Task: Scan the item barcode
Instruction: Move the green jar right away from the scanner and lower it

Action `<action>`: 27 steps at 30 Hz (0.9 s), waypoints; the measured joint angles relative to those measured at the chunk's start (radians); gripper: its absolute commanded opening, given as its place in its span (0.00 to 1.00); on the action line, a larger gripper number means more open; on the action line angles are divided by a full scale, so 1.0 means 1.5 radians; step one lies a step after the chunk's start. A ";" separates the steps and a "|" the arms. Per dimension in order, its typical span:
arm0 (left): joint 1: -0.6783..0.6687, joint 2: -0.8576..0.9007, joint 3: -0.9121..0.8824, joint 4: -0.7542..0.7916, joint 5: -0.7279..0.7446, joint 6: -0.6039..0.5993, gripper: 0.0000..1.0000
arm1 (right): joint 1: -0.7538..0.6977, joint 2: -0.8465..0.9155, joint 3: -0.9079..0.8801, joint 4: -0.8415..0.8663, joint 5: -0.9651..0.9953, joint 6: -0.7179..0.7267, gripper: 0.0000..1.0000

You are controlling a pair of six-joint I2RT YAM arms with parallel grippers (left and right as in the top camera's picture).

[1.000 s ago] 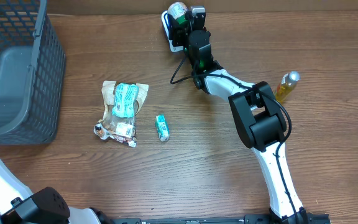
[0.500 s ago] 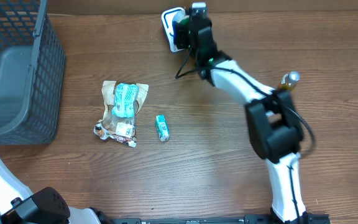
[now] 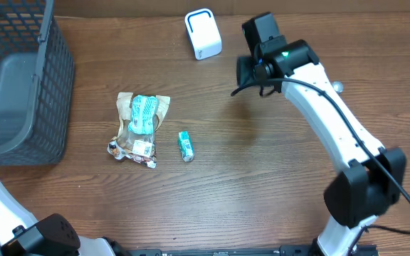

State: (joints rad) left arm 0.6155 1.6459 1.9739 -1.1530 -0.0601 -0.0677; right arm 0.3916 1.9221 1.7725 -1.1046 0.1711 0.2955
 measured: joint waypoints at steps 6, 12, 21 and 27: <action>0.000 0.000 0.000 0.000 0.000 0.000 1.00 | -0.036 0.035 -0.062 -0.021 0.001 0.014 0.24; 0.000 0.000 0.000 0.000 0.000 0.000 0.99 | -0.086 0.035 -0.101 -0.009 -0.007 0.034 0.24; 0.000 0.000 0.000 0.000 0.000 0.000 1.00 | -0.121 0.035 -0.156 0.013 -0.085 0.043 0.28; 0.000 0.000 0.000 0.000 0.000 0.000 0.99 | -0.121 0.035 -0.206 0.054 -0.100 0.045 0.41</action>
State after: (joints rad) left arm 0.6155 1.6459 1.9739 -1.1530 -0.0601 -0.0677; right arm 0.2108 1.9743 1.4631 -1.0241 0.0216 0.3630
